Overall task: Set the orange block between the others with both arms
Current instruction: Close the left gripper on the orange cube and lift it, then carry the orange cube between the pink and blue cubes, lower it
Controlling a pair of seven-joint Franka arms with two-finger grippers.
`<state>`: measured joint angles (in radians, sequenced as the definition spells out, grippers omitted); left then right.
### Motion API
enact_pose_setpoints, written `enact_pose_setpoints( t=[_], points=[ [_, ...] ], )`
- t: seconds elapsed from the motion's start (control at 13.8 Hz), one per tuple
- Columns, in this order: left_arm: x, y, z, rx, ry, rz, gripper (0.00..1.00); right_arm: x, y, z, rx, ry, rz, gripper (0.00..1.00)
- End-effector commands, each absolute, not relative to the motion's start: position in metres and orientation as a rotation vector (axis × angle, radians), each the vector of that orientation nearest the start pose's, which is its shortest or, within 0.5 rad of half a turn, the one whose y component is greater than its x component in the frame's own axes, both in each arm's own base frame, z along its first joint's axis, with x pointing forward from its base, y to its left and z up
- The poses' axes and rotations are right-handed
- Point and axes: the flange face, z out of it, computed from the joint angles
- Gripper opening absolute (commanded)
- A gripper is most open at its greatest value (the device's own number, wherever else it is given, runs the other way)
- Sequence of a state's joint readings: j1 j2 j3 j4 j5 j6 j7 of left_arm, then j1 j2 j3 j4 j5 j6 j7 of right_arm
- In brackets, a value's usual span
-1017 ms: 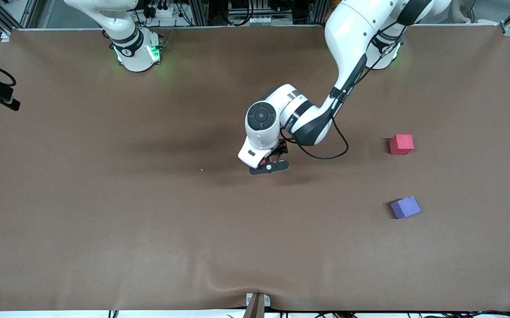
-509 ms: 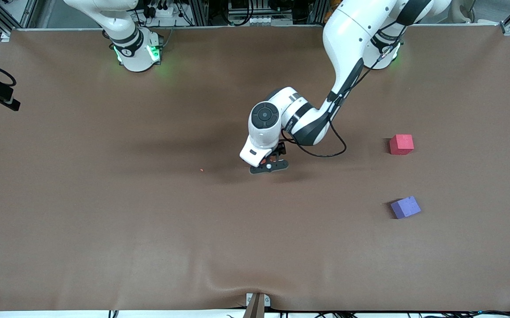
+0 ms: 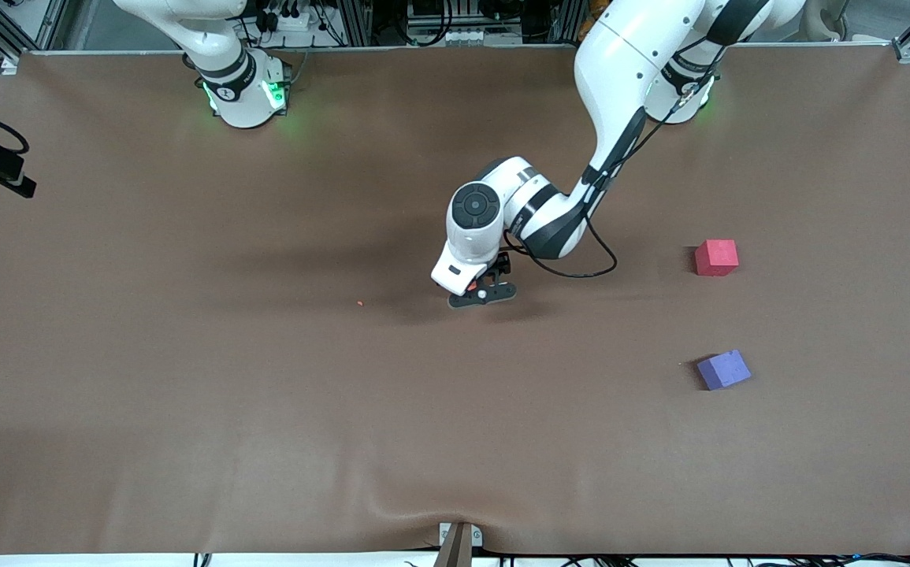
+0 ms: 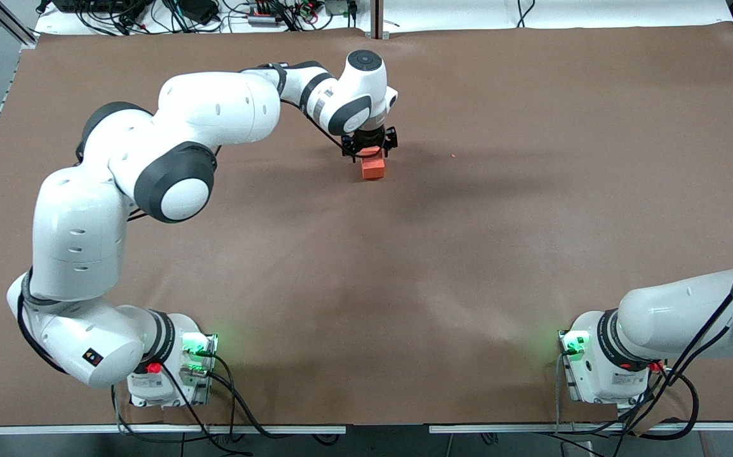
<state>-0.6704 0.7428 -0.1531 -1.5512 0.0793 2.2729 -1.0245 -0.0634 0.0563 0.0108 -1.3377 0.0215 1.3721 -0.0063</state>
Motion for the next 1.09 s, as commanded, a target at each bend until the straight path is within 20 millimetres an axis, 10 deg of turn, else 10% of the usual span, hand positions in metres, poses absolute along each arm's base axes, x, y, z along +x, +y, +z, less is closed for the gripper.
enact_pose_setpoints(
  t=[0.0,0.22,0.44,1.02],
  points=[
    [0.488,-0.506,0.213,-3.153,-0.339,0.069,0.40,0.550,-0.027,0.689,-3.122,0.081,0.030,1.00],
    [0.497,-0.500,0.222,-3.161,-0.332,0.052,0.00,0.550,-0.027,0.689,-3.123,0.081,0.030,1.00],
    [0.531,-0.465,0.265,-3.156,-0.352,0.010,0.00,0.550,-0.027,0.689,-3.123,0.081,0.030,1.00],
    [0.617,-0.261,0.349,-3.076,-0.171,0.165,0.00,0.549,-0.032,0.690,-3.124,0.111,0.033,1.00]
  ],
)
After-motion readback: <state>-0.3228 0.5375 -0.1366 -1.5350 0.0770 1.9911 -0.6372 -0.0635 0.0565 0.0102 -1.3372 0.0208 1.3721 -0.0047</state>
